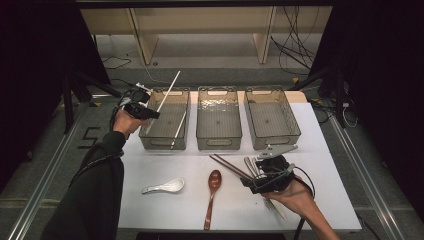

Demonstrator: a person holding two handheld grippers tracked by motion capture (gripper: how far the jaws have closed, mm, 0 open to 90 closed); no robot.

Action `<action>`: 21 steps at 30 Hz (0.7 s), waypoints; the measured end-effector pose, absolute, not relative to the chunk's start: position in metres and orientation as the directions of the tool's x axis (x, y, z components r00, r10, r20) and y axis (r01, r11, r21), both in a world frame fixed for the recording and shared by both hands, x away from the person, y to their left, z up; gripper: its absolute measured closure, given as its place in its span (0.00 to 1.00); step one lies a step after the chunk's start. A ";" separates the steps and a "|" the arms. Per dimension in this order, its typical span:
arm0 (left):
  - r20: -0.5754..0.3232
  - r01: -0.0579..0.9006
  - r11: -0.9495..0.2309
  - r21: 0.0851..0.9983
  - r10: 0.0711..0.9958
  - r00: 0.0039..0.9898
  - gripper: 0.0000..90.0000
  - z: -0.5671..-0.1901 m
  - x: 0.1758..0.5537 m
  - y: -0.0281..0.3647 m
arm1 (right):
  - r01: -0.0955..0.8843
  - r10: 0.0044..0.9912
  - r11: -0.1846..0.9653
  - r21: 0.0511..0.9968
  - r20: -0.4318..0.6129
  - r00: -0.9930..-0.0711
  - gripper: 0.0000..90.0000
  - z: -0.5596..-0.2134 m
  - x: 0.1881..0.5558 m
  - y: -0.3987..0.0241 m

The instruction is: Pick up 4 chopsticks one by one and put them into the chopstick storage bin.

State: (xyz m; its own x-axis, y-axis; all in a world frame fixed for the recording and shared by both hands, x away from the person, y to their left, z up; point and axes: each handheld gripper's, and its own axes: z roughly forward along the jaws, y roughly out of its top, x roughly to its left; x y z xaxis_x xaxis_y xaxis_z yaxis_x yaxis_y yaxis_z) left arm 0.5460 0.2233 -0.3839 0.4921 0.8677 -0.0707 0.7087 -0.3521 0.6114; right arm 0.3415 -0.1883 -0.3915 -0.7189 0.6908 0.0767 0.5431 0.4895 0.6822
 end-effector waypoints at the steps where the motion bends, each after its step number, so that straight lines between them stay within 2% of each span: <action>1: -0.074 0.712 -0.347 0.610 0.870 0.487 0.92 -0.386 0.546 0.223 | 0.545 0.690 0.491 0.680 0.079 -0.720 0.27 -0.391 0.341 -0.188; 16: -0.074 0.731 -0.340 0.592 0.880 0.469 0.91 -0.400 0.546 0.225 | 0.549 0.687 0.495 0.674 0.084 -0.722 0.27 -0.392 0.342 -0.188; 21: -0.099 0.736 -0.310 0.602 0.885 0.454 0.83 -0.400 0.543 0.226 | 0.548 0.688 0.492 0.677 0.084 -0.721 0.27 -0.392 0.342 -0.189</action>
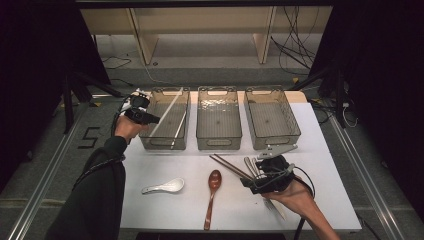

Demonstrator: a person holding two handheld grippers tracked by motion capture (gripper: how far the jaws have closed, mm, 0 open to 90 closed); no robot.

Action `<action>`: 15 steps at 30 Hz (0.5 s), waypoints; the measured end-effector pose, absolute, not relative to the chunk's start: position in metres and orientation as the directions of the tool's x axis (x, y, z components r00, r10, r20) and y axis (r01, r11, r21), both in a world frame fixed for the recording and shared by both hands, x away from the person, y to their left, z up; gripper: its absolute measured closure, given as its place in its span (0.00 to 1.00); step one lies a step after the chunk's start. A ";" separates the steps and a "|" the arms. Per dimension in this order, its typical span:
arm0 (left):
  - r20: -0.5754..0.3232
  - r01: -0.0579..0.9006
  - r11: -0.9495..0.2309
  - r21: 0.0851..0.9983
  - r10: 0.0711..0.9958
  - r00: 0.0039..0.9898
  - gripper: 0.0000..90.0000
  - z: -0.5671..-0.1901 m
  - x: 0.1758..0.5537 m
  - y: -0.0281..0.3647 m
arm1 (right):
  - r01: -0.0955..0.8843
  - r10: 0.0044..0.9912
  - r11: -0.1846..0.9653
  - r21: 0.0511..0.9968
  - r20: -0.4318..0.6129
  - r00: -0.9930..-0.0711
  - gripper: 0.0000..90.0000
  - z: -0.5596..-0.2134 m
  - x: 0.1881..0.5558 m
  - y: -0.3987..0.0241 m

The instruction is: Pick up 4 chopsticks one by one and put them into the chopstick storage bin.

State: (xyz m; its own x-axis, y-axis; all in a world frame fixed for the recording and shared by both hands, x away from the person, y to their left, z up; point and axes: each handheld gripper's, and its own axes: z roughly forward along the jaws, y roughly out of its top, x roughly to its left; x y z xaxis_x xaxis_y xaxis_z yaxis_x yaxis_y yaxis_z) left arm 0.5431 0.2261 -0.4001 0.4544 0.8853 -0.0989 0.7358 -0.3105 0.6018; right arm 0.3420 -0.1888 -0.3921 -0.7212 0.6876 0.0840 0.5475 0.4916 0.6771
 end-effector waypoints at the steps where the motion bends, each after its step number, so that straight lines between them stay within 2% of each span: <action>1: -0.095 0.738 -0.318 0.595 0.884 0.457 0.80 -0.400 0.543 0.226 | 0.548 0.687 0.492 0.677 0.086 -0.722 0.27 -0.392 0.342 -0.189; 9: -0.126 0.743 -0.295 0.600 0.883 0.452 0.54 -0.390 0.532 0.226 | 0.550 0.690 0.489 0.677 0.086 -0.719 0.27 -0.391 0.342 -0.189; 15: -0.133 0.688 -0.284 0.668 0.864 0.485 0.38 -0.377 0.513 0.224 | 0.556 0.696 0.486 0.674 0.086 -0.713 0.27 -0.392 0.343 -0.190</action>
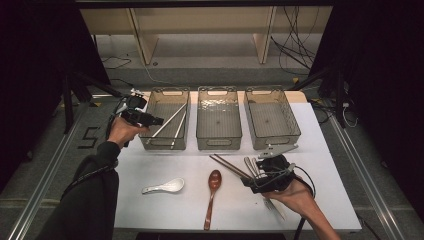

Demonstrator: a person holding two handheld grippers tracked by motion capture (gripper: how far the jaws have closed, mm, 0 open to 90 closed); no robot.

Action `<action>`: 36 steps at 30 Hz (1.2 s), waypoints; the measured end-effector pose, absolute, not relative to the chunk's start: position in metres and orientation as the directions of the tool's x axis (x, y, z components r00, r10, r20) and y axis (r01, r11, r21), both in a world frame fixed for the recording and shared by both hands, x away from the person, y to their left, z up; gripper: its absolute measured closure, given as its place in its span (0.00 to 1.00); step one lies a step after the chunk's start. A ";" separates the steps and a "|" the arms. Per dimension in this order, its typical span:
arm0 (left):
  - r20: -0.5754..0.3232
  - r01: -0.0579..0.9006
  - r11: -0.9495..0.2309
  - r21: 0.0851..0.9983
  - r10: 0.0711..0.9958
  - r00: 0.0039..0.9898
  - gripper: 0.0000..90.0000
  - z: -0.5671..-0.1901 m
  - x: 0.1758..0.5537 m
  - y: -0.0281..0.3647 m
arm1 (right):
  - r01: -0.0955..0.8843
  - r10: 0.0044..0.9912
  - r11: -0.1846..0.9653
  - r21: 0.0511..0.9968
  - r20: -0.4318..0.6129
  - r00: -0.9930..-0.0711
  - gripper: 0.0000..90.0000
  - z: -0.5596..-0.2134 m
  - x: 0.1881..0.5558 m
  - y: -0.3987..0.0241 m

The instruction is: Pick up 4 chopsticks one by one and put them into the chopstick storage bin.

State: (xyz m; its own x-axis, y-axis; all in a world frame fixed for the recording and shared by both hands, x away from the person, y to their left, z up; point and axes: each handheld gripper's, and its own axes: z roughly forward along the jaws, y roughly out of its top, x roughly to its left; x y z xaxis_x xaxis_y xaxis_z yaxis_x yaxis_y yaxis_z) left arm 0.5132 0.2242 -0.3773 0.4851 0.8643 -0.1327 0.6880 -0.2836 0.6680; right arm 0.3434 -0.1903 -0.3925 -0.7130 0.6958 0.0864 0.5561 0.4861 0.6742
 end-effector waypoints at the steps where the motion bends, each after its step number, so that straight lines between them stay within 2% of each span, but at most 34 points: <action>1: -0.130 0.679 -0.289 0.675 0.859 0.494 0.37 -0.376 0.510 0.223 | 0.554 0.695 0.487 0.675 0.084 -0.714 0.27 -0.393 0.344 -0.190; 13: -0.187 0.650 -0.280 0.706 0.813 0.552 0.23 -0.376 0.459 0.211 | 0.562 0.698 0.485 0.670 0.090 -0.711 0.26 -0.393 0.348 -0.192; 19: -0.165 0.636 -0.331 0.698 0.789 0.592 0.20 -0.384 0.437 0.203 | 0.573 0.699 0.499 0.650 0.089 -0.709 0.27 -0.394 0.353 -0.191; 25: -0.159 0.619 -0.333 0.711 0.782 0.603 0.19 -0.382 0.423 0.205 | 0.585 0.697 0.525 0.618 0.082 -0.712 0.27 -0.399 0.362 -0.190; 29: -0.166 0.615 -0.320 0.721 0.781 0.601 0.18 -0.382 0.415 0.206 | 0.596 0.702 0.541 0.593 0.070 -0.708 0.30 -0.403 0.368 -0.190; 32: -0.177 0.607 -0.331 0.723 0.760 0.625 0.17 -0.383 0.406 0.204 | 0.605 0.703 0.554 0.572 0.069 -0.708 0.35 -0.405 0.373 -0.189; 36: -0.153 0.583 -0.364 0.726 0.741 0.653 0.17 -0.386 0.395 0.198 | 0.615 0.705 0.562 0.553 0.069 -0.706 0.38 -0.409 0.380 -0.190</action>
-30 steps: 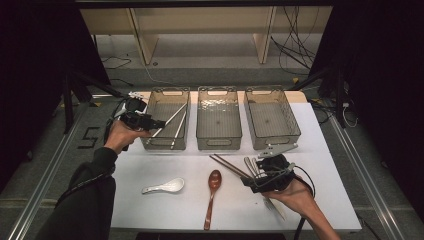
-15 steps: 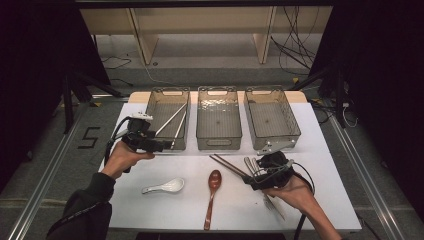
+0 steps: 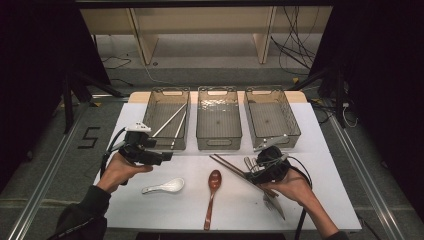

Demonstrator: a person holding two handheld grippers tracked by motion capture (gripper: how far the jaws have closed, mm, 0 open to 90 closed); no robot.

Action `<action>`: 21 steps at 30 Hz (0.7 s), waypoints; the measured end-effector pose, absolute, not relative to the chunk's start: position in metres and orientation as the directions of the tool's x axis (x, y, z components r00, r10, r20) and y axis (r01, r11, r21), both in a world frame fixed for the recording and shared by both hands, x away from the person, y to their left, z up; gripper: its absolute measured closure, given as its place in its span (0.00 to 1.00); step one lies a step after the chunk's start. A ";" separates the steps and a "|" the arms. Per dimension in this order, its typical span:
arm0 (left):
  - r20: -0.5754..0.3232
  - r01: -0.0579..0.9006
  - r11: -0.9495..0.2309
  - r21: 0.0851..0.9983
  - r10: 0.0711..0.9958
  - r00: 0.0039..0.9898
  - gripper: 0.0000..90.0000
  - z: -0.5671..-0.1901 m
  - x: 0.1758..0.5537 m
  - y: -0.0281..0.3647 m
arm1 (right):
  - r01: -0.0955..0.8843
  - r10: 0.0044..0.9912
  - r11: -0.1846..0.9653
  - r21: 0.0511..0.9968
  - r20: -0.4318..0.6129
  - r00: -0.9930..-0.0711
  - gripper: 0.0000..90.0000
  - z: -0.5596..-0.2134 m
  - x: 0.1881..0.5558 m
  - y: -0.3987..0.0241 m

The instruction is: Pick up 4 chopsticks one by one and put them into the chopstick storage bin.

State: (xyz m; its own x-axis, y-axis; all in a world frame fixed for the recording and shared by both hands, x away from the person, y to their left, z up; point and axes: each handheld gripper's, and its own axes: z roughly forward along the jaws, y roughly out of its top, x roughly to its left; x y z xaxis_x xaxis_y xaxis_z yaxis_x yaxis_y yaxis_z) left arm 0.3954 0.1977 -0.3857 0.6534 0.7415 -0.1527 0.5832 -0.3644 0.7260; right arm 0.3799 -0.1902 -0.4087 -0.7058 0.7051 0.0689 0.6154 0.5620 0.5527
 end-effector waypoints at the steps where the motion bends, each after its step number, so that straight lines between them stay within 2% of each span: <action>1: -0.145 0.579 -0.370 0.726 0.741 0.656 0.17 -0.386 0.393 0.196 | 0.616 0.704 0.565 0.549 0.069 -0.707 0.39 -0.410 0.382 -0.190; 11: -0.154 0.551 -0.351 0.757 0.724 0.672 0.17 -0.387 0.374 0.195 | 0.631 0.708 0.580 0.516 0.065 -0.703 0.42 -0.418 0.394 -0.189; 21: -0.163 0.552 -0.341 0.761 0.724 0.670 0.17 -0.394 0.363 0.196 | 0.637 0.696 0.607 0.475 0.068 -0.715 0.50 -0.425 0.401 -0.188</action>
State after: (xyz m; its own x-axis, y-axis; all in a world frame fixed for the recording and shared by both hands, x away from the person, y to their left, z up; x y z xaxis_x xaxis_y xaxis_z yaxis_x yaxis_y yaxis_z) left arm 0.3627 0.1957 -0.3942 0.6705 0.7239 -0.1626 0.5525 -0.3409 0.7606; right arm 0.4008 -0.1878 -0.4247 -0.7146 0.6962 0.0681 0.6370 0.6074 0.4746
